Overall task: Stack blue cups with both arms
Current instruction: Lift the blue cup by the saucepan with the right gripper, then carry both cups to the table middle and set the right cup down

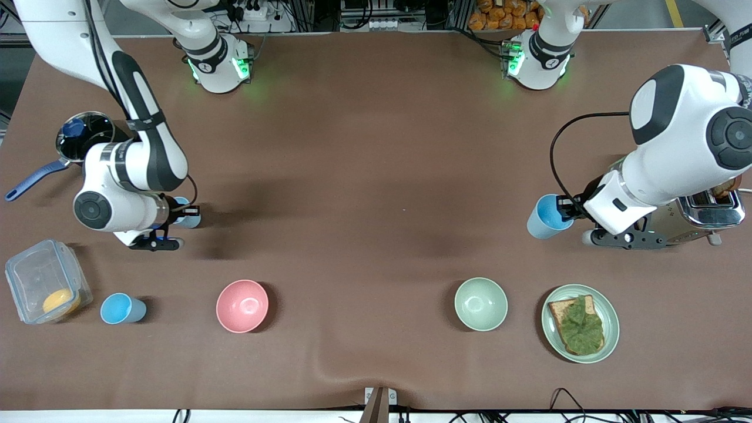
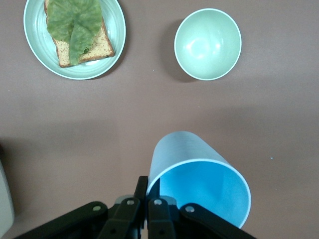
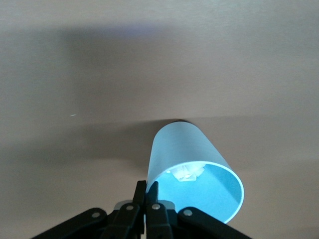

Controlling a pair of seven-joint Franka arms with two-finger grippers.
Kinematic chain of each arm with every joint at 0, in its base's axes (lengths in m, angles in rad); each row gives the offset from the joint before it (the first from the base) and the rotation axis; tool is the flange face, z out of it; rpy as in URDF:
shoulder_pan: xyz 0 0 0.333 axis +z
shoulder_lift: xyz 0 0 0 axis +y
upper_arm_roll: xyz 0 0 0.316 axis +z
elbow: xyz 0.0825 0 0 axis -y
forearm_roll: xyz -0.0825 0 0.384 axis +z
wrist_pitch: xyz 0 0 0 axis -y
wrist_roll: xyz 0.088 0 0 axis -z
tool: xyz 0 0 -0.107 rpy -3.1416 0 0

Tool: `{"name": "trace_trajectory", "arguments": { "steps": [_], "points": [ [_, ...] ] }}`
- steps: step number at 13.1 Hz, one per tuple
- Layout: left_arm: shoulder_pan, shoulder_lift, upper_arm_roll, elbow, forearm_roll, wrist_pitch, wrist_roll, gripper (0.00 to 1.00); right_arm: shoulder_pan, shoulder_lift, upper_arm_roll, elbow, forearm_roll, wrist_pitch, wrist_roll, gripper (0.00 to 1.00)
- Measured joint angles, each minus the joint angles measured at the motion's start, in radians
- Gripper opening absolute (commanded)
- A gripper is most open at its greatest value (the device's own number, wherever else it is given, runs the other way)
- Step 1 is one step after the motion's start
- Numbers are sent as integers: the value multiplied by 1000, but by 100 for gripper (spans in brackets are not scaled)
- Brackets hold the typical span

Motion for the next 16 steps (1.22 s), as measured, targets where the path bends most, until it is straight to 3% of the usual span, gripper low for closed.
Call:
{"name": "trace_trajectory", "arguments": {
  "steps": [2, 4, 8, 11, 15, 16],
  "points": [
    [0, 0, 0, -1, 0, 0, 0, 0, 51, 0, 2, 43, 23, -64, 73, 0],
    [4, 3, 1, -2, 0, 0, 0, 0, 118, -1, 4, 91, 135, -118, 139, 0],
    [8, 6, 1, -2, 0, 0, 0, 0, 278, 22, 9, 163, 232, -126, 391, 0],
    [-6, 6, -8, -1, 0, 0, -25, 0, 418, 102, 10, 272, 306, -109, 605, 0],
    [-62, 6, -15, 14, 0, 3, -126, 0, 521, 231, 10, 383, 324, -12, 769, 0],
    [-86, 7, -16, 22, 0, 3, -151, 0, 529, 248, 10, 391, 324, 3, 780, 7]
  ]
}}
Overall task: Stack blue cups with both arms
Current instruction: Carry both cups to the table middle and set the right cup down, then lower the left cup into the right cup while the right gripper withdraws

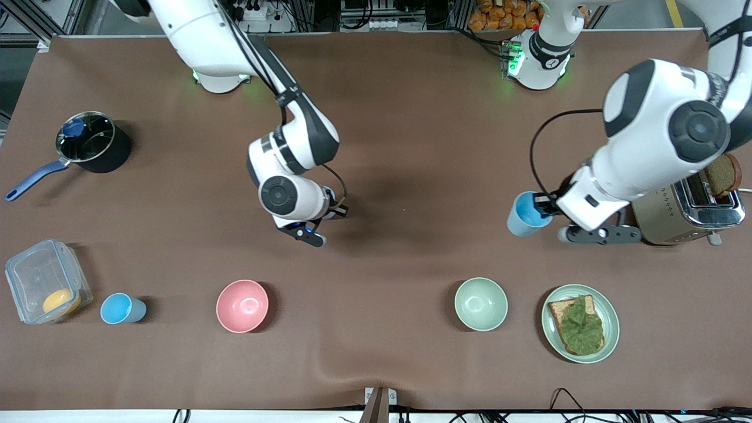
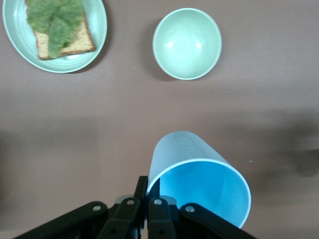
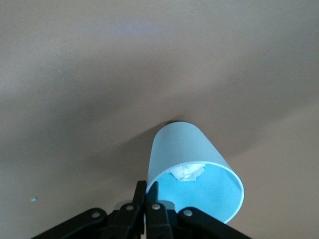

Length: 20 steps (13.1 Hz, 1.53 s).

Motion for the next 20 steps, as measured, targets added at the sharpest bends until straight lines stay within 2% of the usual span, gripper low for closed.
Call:
{"name": "trace_trajectory", "arguments": {
  "steps": [1, 2, 6, 8, 11, 16, 20],
  "points": [
    [-17, 2, 0, 8, 0, -1, -14, 0, 2, 10, 0, 5, 1, 3, 4, 67],
    [-25, 5, 0, 14, 0, -1, -20, 0, 2, 13, -2, 9, 2, 4, 4, 100],
    [-69, 30, -1, 35, -1, -2, -130, 0, 0, 10, -16, 67, 2, -19, 6, 100],
    [-129, 54, -4, 62, -2, -2, -253, 0, -17, -8, -38, 138, 1, -130, 7, 100],
    [-280, 117, -7, 128, -3, 19, -521, 0, -98, -62, -48, 195, -39, -287, -65, 100],
    [-545, 293, 7, 159, -2, 308, -945, 0, -227, -143, -62, 199, -150, -475, -310, 100],
    [-657, 380, 68, 196, -2, 380, -1043, 0, -327, -226, -78, 172, -179, -505, -409, 100]
  ]
}}
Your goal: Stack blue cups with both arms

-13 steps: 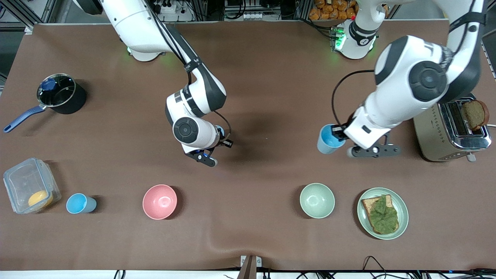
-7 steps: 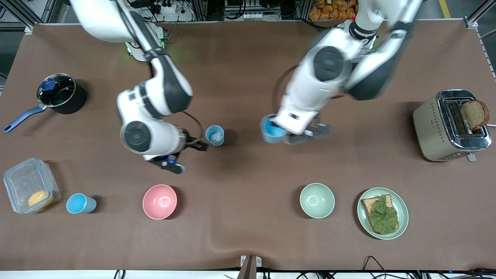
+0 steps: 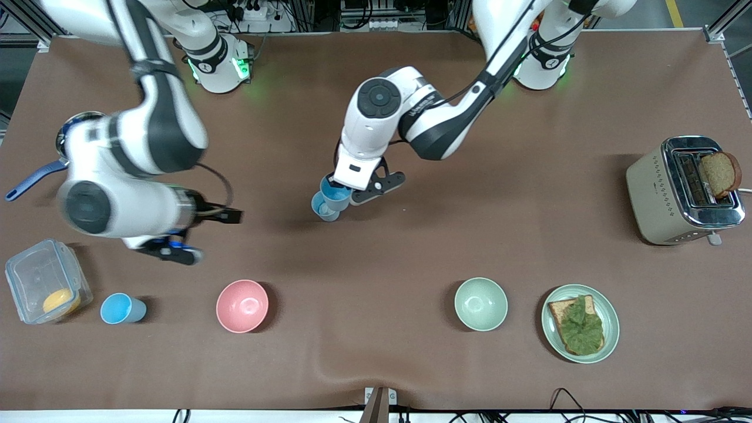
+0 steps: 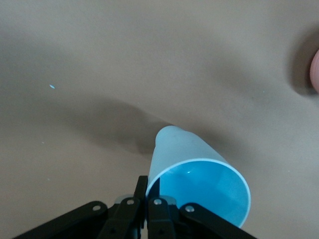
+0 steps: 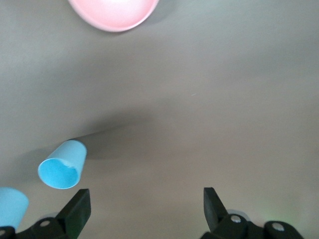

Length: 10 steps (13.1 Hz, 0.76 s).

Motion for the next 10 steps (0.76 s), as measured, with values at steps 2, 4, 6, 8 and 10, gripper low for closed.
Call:
{"name": "trace_trajectory", "arguments": {
  "steps": [2, 4, 6, 8, 10],
  "points": [
    [-38, 12, 10, 9, 0, 18, -16, 0, -65, -68, -2, -44, -64, 8, -91, 100],
    [-55, 25, 14, 10, 0, 45, -19, 0, -131, -139, -4, -85, -109, 21, -219, 100],
    [-59, 48, 15, 10, 0, 77, -19, 0, -192, -203, -5, -121, -116, 45, -289, 100],
    [-61, 75, 16, 10, 0, 91, -16, 0, -224, -252, -5, -147, -118, 55, -342, 100],
    [-62, 95, 16, 11, 0, 99, -3, 0, -227, -289, -4, -156, -119, 57, -376, 100]
  ]
}}
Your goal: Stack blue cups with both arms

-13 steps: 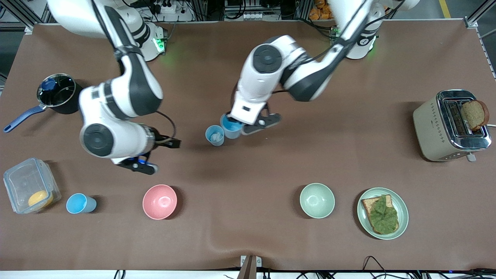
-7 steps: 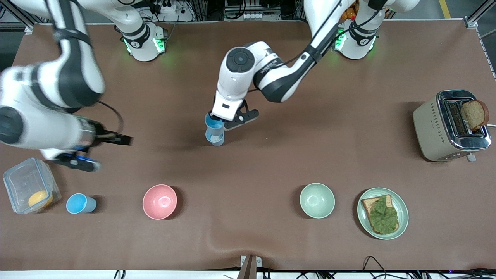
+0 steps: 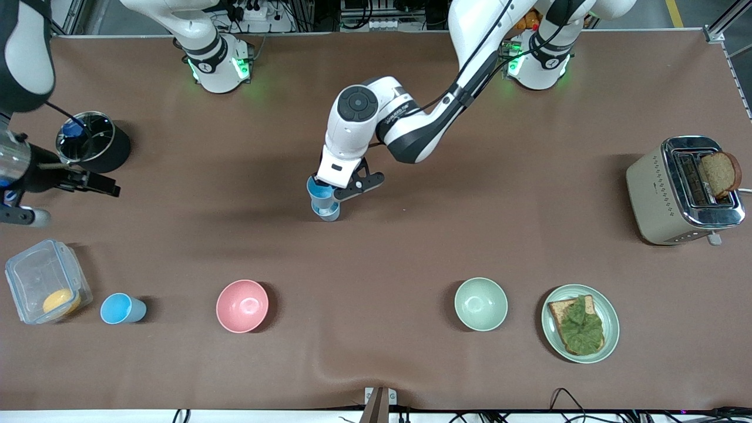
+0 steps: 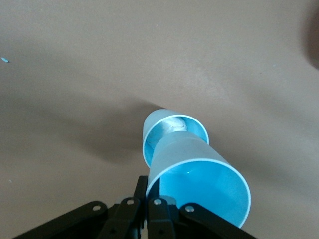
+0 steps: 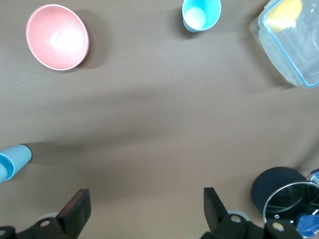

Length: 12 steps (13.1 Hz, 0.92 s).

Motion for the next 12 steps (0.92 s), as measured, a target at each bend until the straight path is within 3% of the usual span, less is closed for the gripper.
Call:
{"name": "trace_trajectory", "arguments": {
  "steps": [2, 6, 8, 12],
  "points": [
    [0, 10, 0, 0, 0, 1, 5, 99, -1, -29, 0, -4, -2, -12, -5, 100],
    [2, -1, 3, 24, 5, 4, 6, 100, -3, -41, 0, -48, -3, -12, -8, 100],
    [37, -63, 14, 41, 58, -18, 10, 100, -4, -41, 0, -55, -4, -9, -9, 100],
    [227, -286, 20, 44, 187, -344, 259, 100, -4, -42, 0, -56, -4, -24, -11, 100]
  ]
}}
